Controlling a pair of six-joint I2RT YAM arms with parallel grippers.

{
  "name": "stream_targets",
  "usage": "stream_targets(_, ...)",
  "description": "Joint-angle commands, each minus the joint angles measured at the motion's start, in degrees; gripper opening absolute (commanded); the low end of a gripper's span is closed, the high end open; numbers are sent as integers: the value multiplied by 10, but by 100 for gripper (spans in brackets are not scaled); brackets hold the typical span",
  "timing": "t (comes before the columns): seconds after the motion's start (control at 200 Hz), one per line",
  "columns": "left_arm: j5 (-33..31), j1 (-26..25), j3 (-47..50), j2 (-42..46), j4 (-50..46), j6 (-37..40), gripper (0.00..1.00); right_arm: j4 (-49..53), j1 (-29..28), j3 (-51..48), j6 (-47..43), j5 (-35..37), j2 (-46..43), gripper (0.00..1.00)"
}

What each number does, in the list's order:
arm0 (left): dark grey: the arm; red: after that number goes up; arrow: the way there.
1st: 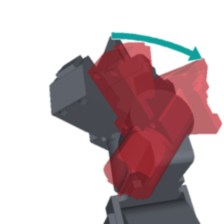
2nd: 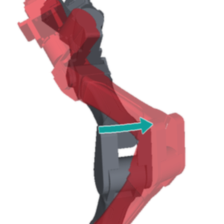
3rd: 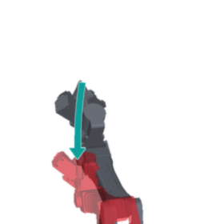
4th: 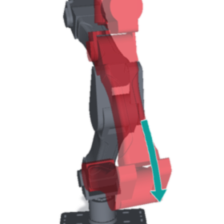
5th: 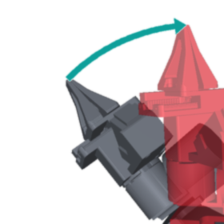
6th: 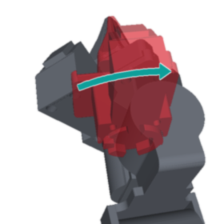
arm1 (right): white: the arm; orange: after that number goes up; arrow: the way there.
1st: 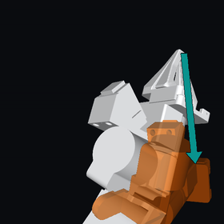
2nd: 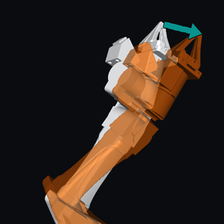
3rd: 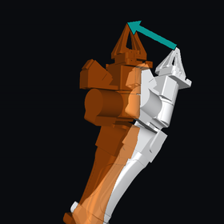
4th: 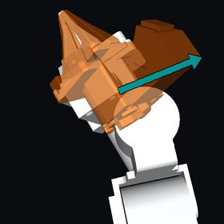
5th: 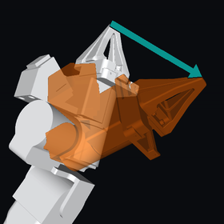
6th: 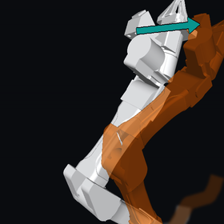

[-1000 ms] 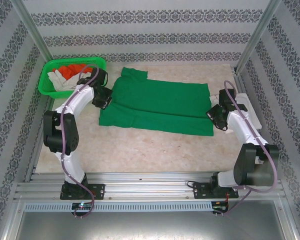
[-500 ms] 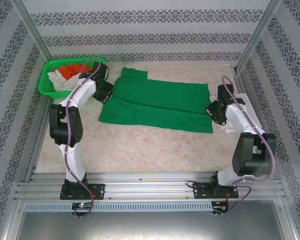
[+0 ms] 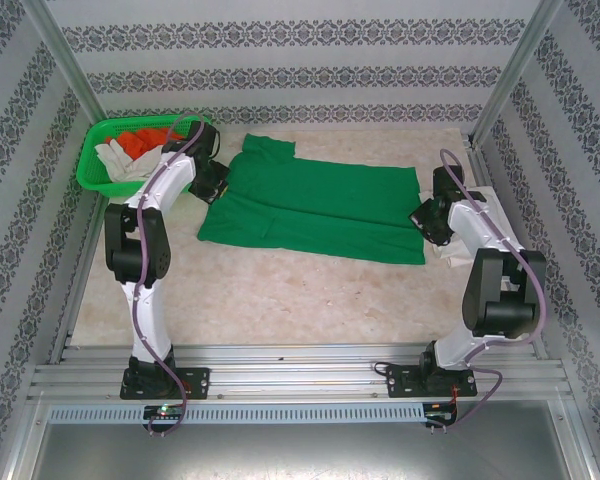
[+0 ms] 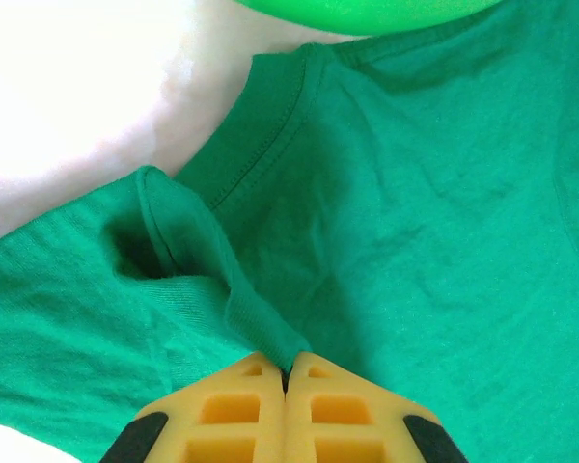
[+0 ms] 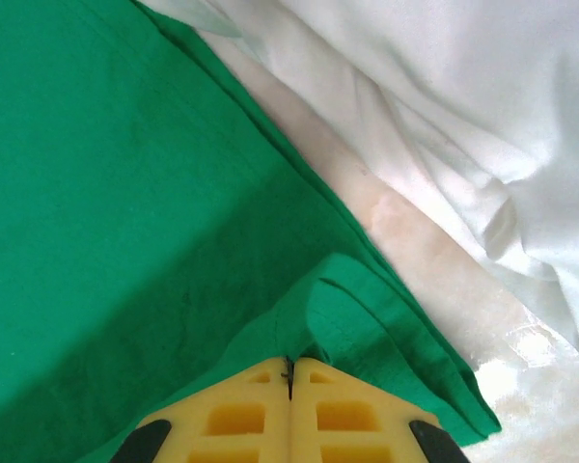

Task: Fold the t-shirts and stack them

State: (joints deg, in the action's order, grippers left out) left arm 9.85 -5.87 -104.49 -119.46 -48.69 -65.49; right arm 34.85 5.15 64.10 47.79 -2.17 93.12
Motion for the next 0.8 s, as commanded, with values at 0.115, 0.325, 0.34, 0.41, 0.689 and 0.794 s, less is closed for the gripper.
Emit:
stream_targets(0.115, -12, 9, -12, -18, -23, 14, 0, -4, 6, 19, -13, 20, 26, 0)
stream_targets(0.325, -24, 9, 0, -12, -32, 9, 0, -14, 6, 32, -18, 9, 44, 0)
stream_targets(0.34, -25, 9, 1, -12, -32, 8, 0, -14, 6, 33, -19, 9, 45, 0)
stream_targets(0.41, -29, 9, 6, -8, -29, 7, 0, -13, 6, 40, -21, 11, 49, 0)
stream_targets(0.689, -21, 9, 20, -8, -12, 3, 6, -8, 8, 55, -28, 16, 65, 4)
stream_targets(0.794, -9, 9, 20, -6, 7, 9, 39, -24, 8, 46, -29, 8, 55, 42)
